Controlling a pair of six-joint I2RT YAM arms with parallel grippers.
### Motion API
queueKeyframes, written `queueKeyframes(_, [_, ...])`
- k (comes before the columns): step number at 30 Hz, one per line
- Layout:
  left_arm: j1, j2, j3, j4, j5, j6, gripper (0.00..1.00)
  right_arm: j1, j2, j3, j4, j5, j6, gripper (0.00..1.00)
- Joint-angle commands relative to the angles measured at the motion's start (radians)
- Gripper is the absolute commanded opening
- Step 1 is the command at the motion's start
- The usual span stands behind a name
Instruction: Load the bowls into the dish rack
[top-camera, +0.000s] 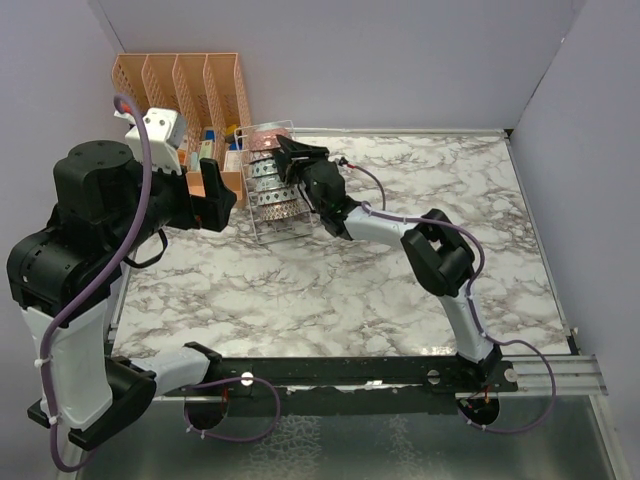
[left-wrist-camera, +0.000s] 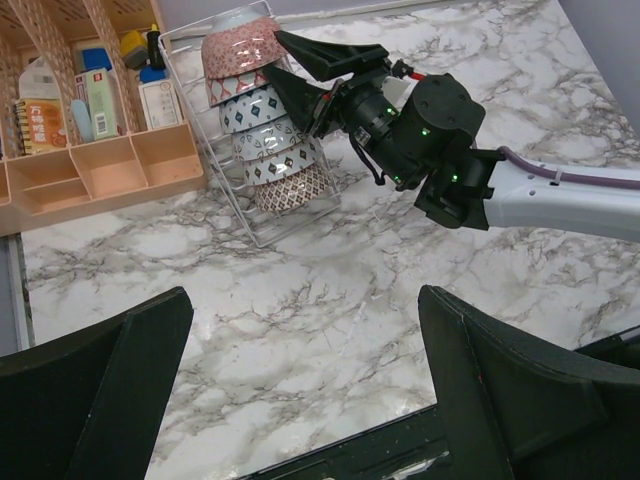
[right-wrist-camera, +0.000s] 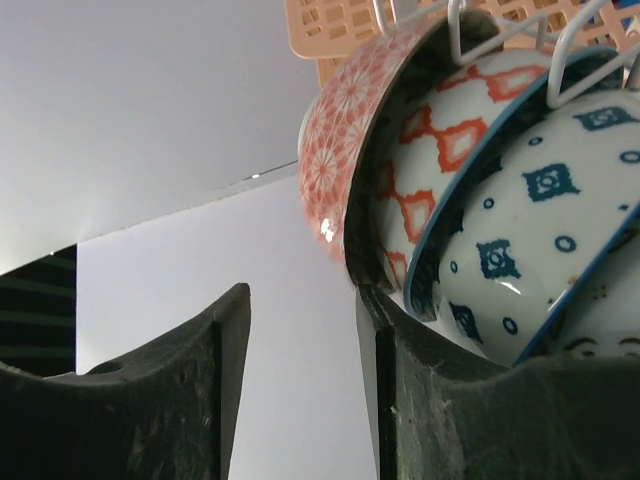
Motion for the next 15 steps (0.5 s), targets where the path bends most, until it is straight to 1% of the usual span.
queueKeyframes(1, [-0.006, 0.001, 0.027, 0.008, -0.004, -0.004, 0.99, 0.003, -0.027, 0.045, -0.046, -0.07, 0.051, 0.48])
queueKeyframes(6, [-0.005, -0.005, 0.027, 0.005, -0.012, -0.004, 0.99, 0.003, -0.034, 0.069, -0.096, -0.073, 0.055, 0.48])
queueKeyframes(15, [-0.005, -0.003, 0.021, 0.005, -0.01, -0.007, 0.99, 0.003, -0.116, -0.045, -0.095, -0.089, 0.077, 0.5])
